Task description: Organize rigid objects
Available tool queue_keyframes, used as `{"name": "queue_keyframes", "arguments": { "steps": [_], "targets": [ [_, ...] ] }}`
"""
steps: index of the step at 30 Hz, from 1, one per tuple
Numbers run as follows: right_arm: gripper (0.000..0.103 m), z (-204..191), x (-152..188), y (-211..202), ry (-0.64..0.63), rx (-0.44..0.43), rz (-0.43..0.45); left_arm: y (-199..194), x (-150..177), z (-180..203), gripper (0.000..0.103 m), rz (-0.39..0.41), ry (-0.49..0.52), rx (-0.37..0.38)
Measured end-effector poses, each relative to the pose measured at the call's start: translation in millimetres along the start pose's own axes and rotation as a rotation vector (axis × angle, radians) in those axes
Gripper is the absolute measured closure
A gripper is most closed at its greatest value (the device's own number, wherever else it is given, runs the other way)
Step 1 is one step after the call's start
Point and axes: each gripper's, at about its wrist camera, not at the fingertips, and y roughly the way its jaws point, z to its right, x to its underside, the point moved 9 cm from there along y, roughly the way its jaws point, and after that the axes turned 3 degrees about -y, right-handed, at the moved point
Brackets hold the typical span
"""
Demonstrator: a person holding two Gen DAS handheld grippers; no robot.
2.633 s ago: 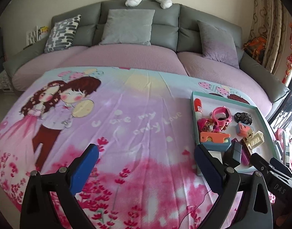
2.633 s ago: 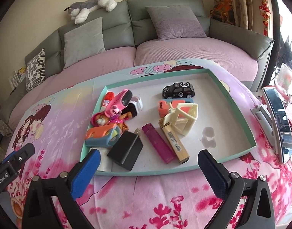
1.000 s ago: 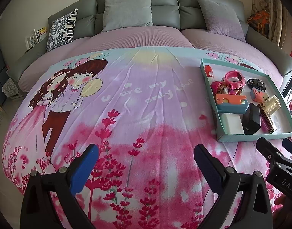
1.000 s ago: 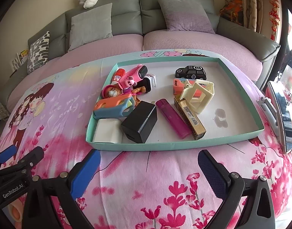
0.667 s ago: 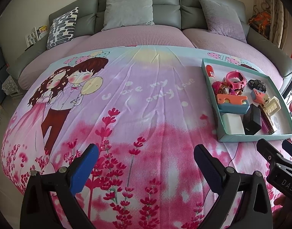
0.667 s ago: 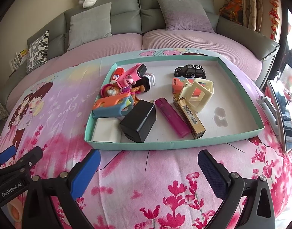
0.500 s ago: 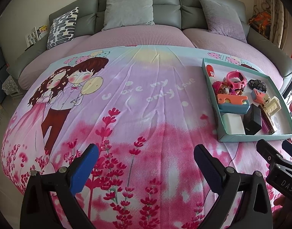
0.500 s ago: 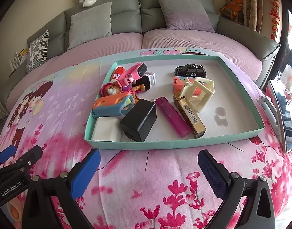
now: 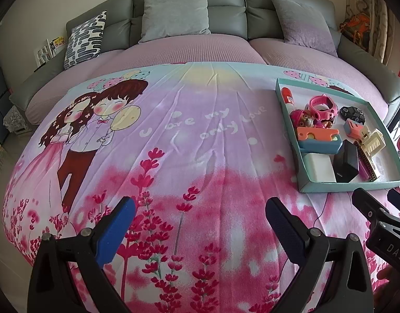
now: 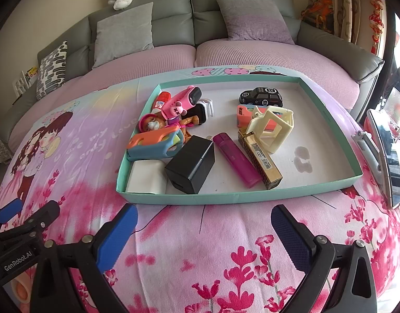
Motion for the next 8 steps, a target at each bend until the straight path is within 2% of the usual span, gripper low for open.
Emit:
{"name": "queue_keyframes", "arguments": {
  "steps": [8],
  "targets": [
    [0.000, -0.6, 0.8, -0.1, 0.001, -0.001, -0.003, -1.6, -0.4, -0.4, 0.003, 0.008, -0.001, -0.001]
  ]
}}
